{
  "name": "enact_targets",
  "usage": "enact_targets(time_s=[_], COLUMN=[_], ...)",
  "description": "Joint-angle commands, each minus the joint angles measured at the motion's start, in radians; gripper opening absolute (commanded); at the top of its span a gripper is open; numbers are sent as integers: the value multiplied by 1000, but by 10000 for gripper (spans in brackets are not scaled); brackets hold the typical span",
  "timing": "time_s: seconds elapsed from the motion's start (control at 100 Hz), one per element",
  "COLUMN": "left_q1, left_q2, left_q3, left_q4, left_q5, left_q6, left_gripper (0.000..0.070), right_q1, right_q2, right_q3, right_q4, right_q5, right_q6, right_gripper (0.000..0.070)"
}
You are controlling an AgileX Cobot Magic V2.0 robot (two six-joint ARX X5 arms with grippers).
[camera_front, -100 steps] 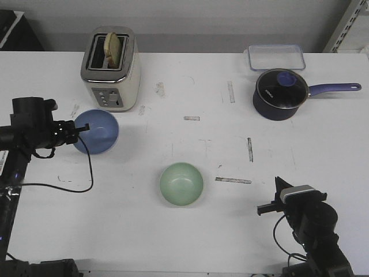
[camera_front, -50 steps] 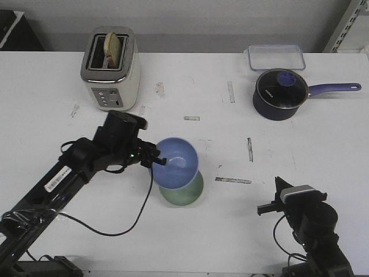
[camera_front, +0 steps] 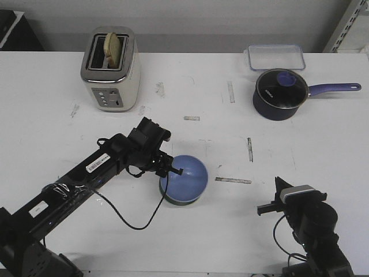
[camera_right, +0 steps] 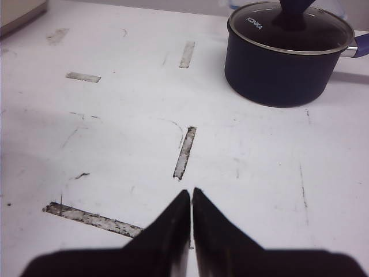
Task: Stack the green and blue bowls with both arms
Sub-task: 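Carry the blue bowl with the left gripper over the green bowl, then lower the blue bowl into the green bowl and open the left gripper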
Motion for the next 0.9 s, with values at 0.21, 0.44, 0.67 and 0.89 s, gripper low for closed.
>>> enact_targets(time_s=[0.21, 0.44, 0.67, 0.89], left_q1=[-10, -10, -13, 1], left_q2=[18, 18, 17, 2], left_q3=[19, 19, 29, 96], left_q4=[-52, 0, 11, -13], left_q5=[0, 0, 1, -3], left_q6=[67, 60, 60, 63], left_gripper=[3, 251, 624, 629], right_q1=[2, 2, 2, 2], right_q2=[6, 6, 6, 6], right_q3=[4, 4, 4, 4], right_q4=[7, 8, 8, 11], right_q5=[0, 0, 0, 0], right_q6=[18, 17, 17, 16], right_gripper=[0, 0, 0, 0])
